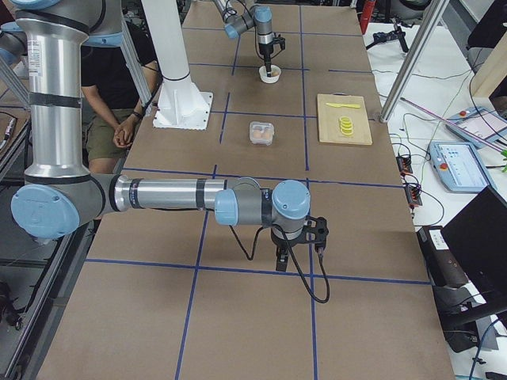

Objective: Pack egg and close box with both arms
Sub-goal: 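Close the left gripper on the brown egg and lift it from the bowl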

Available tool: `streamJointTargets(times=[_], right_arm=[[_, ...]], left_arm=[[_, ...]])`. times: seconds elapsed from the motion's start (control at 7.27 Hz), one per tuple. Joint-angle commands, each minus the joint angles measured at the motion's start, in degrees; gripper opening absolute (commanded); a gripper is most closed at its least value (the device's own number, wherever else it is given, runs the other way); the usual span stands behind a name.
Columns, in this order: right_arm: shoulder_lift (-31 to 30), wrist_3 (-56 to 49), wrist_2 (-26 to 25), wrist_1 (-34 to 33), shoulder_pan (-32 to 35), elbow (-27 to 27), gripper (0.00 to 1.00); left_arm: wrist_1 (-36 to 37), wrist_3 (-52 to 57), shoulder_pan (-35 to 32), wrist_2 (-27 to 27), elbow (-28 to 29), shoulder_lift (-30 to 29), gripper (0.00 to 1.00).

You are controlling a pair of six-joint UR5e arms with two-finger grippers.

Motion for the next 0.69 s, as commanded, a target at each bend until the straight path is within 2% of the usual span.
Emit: streamJointTargets(times=[0.0, 0.55], right_arm=[[-0.2, 0.0, 0.4, 0.0, 0.0, 0.0, 1.00], [-0.6, 0.0, 2.4, -0.1, 0.0, 0.0, 1.00]], left_arm=[[0.3, 0.1, 0.0, 0.0, 0.5, 0.0, 0.83], [2.1, 1.3, 0.0, 4.1, 1.0, -0.8, 0.83]])
